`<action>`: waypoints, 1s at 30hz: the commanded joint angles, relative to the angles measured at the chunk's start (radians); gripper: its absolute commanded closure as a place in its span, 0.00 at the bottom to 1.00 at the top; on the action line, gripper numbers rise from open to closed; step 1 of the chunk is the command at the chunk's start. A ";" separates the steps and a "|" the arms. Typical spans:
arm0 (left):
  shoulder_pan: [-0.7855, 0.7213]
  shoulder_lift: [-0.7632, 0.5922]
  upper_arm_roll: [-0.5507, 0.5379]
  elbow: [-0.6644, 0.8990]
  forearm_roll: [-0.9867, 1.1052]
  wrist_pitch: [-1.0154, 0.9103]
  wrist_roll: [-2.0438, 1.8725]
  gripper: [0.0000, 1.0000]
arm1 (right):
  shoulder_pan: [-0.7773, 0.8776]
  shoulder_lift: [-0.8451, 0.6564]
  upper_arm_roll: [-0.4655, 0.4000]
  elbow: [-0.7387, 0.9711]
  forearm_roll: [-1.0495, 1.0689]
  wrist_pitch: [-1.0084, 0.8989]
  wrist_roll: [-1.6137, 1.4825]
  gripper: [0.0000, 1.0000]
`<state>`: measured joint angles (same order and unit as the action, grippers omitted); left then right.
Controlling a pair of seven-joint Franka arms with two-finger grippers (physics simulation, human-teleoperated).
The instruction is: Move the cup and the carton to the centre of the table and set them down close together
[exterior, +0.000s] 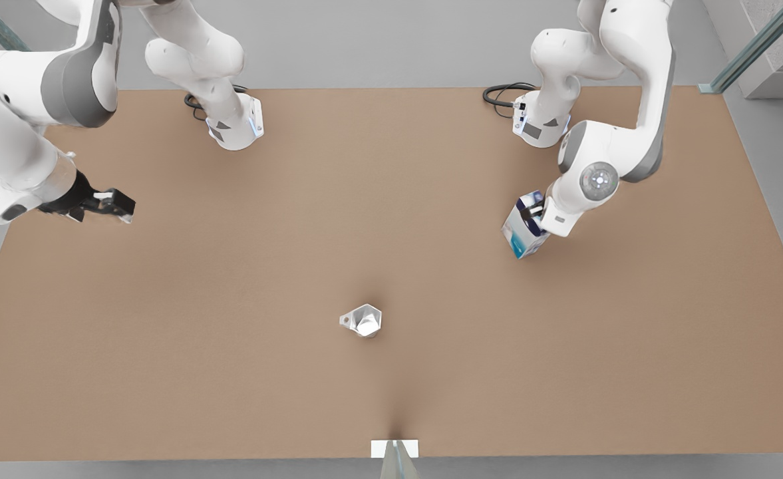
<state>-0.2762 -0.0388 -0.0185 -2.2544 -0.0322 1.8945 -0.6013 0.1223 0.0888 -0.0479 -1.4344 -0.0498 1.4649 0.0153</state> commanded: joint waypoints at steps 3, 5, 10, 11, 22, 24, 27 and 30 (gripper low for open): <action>-0.003 -0.001 0.000 -0.013 -0.002 0.011 -0.002 0.00 | -0.174 0.005 -0.001 0.000 -0.002 0.003 0.000 0.00; -0.003 0.003 0.000 -0.020 -0.003 0.020 -0.002 0.00 | -0.173 0.012 -0.001 0.000 -0.001 0.006 0.000 0.00; 0.000 0.013 0.000 -0.020 -0.003 0.029 -0.002 0.00 | -0.171 0.014 -0.001 0.000 -0.001 0.006 0.000 0.00; 0.000 0.013 0.000 -0.020 -0.003 0.029 -0.002 0.00 | -0.171 0.014 -0.003 0.000 -0.001 0.006 0.000 0.00; -0.003 0.062 0.000 -0.060 -0.094 0.084 0.000 0.00 | -0.165 0.025 -0.001 0.002 0.001 0.009 0.000 0.00; -0.002 0.062 0.000 -0.059 -0.092 0.084 0.002 0.03 | -0.165 0.025 -0.001 0.002 0.001 0.009 0.000 0.00; 0.000 0.068 0.009 -0.051 -0.089 0.095 0.006 0.33 | -0.161 0.043 0.003 0.002 0.005 0.029 -0.002 0.00; 0.002 0.079 0.015 -0.051 -0.087 0.130 0.002 0.38 | -0.179 0.066 -0.001 0.034 0.008 0.060 -0.008 0.00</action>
<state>-0.2614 0.0398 -0.0012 -2.3058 -0.1395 2.0267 -0.5983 -0.0708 0.1557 -0.0495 -1.4011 -0.0415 1.5234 0.0077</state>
